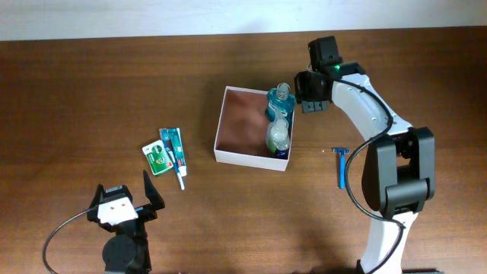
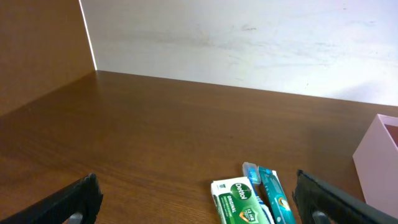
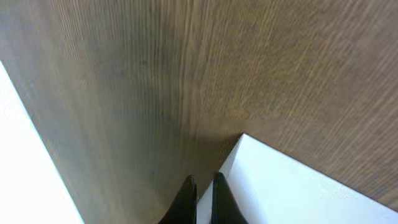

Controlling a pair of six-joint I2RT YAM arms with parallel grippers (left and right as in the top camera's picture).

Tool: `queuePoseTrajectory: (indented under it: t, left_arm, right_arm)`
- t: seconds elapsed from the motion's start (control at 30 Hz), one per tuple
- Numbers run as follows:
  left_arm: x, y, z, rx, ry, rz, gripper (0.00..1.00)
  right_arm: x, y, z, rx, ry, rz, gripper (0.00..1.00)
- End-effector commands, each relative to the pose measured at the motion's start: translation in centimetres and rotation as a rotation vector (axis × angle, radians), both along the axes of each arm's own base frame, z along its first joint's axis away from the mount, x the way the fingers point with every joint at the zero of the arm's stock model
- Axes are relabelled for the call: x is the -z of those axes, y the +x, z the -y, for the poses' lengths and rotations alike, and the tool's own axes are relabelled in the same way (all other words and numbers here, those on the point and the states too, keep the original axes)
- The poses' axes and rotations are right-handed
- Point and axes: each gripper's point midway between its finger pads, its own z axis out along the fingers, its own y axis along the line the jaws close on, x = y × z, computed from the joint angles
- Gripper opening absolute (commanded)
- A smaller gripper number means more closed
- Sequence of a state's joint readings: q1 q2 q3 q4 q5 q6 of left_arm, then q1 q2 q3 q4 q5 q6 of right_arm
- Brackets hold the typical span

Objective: Pack container

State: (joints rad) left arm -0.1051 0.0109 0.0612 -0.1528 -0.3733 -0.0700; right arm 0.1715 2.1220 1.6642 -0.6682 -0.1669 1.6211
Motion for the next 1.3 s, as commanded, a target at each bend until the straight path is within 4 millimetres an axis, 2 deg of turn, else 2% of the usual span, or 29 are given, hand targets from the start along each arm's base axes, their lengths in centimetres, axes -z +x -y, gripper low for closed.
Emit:
queuePoseTrajectory:
  t: [0.0,0.1,0.47,0.6,0.67,0.87,0.97,1.17,1.27]
  left_arm:
    - [0.4,0.0,0.0,0.001,0.017,-0.008,0.99]
    - [0.4,0.0,-0.1,0.001,0.017,-0.008,0.99]
    - [0.4,0.0,0.0,0.001,0.017,-0.008,0.99]
    - [0.4,0.0,-0.1,0.001,0.017,-0.008,0.99]
    - [0.4,0.0,-0.1,0.001,0.017,-0.008,0.99]
    - [0.4,0.0,-0.1,0.001,0.017,-0.008,1.00]
    - [0.4,0.0,0.0,0.001,0.017,-0.008,1.00]
    - [0.4,0.0,-0.1,0.001,0.017,-0.008,0.99]
    - [0.4,0.0,-0.1,0.001,0.017,-0.008,0.99]
  right_arm:
    - [0.6,0.3,-1.1,-0.015,0.046,0.008,0.04]
    - [0.0,1.2,-1.3,-0.021,0.055,0.056,0.04]
    - [-1.2,2.6,-2.4,-0.085,0.097,0.139,0.04]
    - [-1.1,3.5,0.2,-0.096,-0.007,0.181,0.04]
    - [-0.9,3.3,0.7,-0.094,-0.001,0.165,0.04]
    - [0.8,0.5,1.7,-0.075,-0.014,0.027,0.04]
    - [0.9,0.0,0.9,-0.093,-0.010,0.011,0.04]
    - [0.8,-0.9,-2.8,-0.154,0.036,0.001,0.04]
    - [0.8,-0.8,-2.9,-0.149,0.023,0.009,0.04]
